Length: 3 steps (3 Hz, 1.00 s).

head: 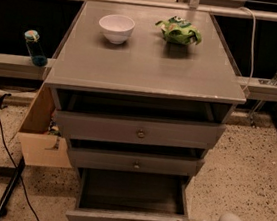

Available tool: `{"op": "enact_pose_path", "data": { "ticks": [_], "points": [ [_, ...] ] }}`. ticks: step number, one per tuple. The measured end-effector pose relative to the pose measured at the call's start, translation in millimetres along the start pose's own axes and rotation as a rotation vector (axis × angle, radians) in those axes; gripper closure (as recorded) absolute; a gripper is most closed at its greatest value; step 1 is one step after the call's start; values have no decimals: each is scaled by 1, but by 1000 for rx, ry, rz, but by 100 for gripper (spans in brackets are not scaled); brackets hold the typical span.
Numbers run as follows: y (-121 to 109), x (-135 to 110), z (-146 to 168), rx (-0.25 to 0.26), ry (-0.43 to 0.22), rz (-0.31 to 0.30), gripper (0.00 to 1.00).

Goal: Close bottom drawer

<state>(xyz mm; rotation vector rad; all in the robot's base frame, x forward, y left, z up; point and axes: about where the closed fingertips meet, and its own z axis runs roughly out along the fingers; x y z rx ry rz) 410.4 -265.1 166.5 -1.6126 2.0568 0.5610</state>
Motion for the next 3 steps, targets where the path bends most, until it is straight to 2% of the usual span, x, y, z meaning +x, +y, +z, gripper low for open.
{"op": "enact_pose_path", "data": {
  "ticks": [1, 2, 3],
  "points": [
    [-10, -8, 5, 39, -59, -97, 100],
    [-17, -16, 10, 51, -89, -146, 100],
    [-22, -22, 15, 51, -105, -166, 100]
  ]
}}
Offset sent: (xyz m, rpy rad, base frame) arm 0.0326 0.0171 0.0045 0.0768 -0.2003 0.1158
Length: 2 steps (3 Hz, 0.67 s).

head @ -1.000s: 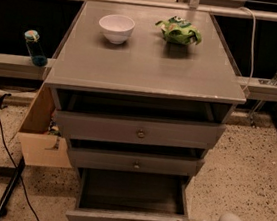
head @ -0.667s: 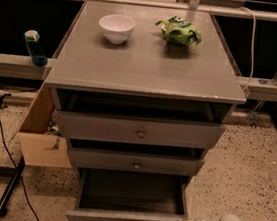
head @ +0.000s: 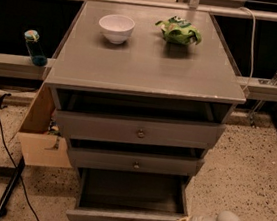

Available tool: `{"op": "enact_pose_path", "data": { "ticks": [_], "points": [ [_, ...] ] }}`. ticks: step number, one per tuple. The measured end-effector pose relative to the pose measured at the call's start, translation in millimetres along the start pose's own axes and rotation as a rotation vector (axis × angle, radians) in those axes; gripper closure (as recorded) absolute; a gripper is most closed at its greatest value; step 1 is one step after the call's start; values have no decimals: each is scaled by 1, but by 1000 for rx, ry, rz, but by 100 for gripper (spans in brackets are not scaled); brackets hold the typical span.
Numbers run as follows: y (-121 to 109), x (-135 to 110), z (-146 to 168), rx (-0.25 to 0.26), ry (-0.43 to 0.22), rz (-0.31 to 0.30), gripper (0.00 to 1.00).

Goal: Close bottom drawer

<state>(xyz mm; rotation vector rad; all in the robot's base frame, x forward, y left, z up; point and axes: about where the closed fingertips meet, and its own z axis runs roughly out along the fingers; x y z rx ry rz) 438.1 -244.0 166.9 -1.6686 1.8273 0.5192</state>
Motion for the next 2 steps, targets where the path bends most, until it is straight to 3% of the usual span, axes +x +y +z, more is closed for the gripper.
{"op": "enact_pose_path", "data": {
  "ticks": [2],
  "points": [
    [-10, -1, 7, 0, -4, -5, 100]
  ]
}}
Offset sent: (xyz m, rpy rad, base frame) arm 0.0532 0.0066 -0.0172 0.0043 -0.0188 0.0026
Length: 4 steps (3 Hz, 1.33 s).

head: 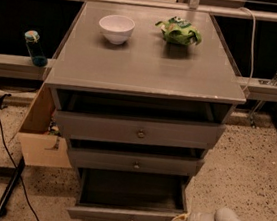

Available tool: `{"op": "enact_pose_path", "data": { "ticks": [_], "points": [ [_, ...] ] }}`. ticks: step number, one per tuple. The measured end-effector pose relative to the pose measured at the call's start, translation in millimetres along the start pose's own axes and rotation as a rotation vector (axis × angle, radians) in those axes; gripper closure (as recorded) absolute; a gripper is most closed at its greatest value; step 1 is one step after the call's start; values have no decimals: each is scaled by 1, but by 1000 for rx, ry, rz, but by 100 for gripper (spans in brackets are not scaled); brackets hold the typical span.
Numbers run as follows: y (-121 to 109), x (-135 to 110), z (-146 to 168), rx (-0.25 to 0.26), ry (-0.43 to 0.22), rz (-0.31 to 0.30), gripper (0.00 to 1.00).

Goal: Close bottom drawer

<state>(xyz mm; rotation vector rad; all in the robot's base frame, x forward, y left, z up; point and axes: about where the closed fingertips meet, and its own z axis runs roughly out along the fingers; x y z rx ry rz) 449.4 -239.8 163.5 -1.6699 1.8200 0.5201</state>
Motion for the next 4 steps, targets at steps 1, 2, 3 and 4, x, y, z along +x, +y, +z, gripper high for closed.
{"op": "enact_pose_path", "data": {
  "ticks": [1, 2, 3, 4],
  "points": [
    [-7, 0, 5, 1, -1, -1, 100],
    [-38, 2, 25, -9, 12, -8, 100],
    [-38, 2, 25, -9, 11, -8, 100],
    [-37, 0, 29, -7, 12, -24, 100]
  ]
}}
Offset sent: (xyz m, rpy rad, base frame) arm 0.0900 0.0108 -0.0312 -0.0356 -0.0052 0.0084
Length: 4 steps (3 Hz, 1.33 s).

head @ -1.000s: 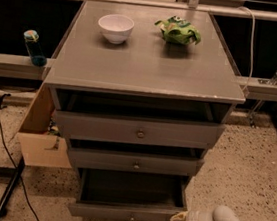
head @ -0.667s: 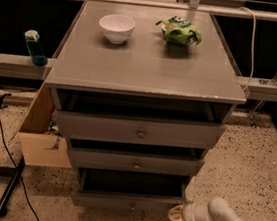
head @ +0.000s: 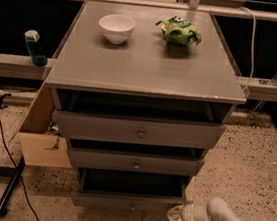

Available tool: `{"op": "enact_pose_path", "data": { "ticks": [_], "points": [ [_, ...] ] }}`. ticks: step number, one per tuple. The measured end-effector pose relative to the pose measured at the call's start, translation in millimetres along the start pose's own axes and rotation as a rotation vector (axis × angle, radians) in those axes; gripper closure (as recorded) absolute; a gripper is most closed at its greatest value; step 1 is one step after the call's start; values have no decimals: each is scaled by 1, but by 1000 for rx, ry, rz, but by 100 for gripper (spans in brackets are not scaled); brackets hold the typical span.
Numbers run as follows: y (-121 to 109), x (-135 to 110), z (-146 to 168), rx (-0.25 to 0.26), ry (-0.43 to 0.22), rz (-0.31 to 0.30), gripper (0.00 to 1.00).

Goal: Close bottom drawer

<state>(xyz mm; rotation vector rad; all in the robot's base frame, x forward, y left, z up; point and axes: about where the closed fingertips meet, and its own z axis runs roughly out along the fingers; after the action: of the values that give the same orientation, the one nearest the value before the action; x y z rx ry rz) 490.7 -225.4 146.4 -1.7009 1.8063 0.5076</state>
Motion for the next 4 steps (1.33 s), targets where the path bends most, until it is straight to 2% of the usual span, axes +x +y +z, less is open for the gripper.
{"op": "enact_pose_path", "data": {
  "ticks": [3, 4],
  "points": [
    [-5, -32, 27, -13, 61, -159, 100],
    [-10, -39, 34, -13, 75, -186, 100]
  ]
}}
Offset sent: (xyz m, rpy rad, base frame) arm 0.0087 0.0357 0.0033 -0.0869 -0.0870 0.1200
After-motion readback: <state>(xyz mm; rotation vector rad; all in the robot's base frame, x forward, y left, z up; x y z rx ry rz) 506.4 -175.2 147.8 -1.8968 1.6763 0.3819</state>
